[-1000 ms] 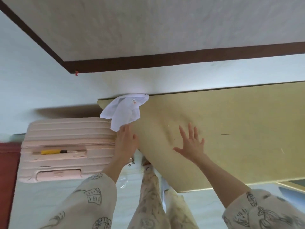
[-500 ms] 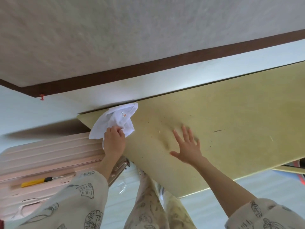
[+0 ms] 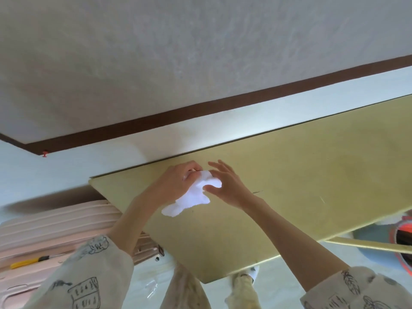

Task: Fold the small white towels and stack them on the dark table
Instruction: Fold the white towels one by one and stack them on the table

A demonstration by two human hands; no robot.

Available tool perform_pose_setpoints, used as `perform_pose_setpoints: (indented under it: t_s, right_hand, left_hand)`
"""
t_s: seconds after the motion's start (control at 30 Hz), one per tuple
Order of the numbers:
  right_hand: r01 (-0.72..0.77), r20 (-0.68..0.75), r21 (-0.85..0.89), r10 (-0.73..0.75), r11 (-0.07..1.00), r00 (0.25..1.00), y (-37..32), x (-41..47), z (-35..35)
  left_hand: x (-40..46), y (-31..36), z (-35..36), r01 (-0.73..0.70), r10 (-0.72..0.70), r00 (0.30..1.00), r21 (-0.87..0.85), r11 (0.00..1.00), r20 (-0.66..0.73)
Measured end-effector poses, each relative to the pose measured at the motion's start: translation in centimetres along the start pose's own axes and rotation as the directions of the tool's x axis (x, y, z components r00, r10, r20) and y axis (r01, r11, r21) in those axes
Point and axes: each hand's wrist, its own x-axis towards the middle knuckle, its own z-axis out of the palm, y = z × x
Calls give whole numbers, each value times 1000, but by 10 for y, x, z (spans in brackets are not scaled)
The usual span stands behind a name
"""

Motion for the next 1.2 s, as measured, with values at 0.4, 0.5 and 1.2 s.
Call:
perform_pose_setpoints:
  t_s: [0.4,0.5,1.2]
  right_hand:
    - [-246,-251,-48,226,968,941,114,-90,-163]
    - [-269,-325,-63,235,961,916,122,-85,-190]
    - [-384,-163,-33,374,923,913,223,-143,-106]
  left_hand:
    - [44,127,62,47,-37,996,116,992,-80]
    - [59,136,55,79,-37,982,217,973,-187]
    - [16,32,175,130,-153,986,253,959,71]
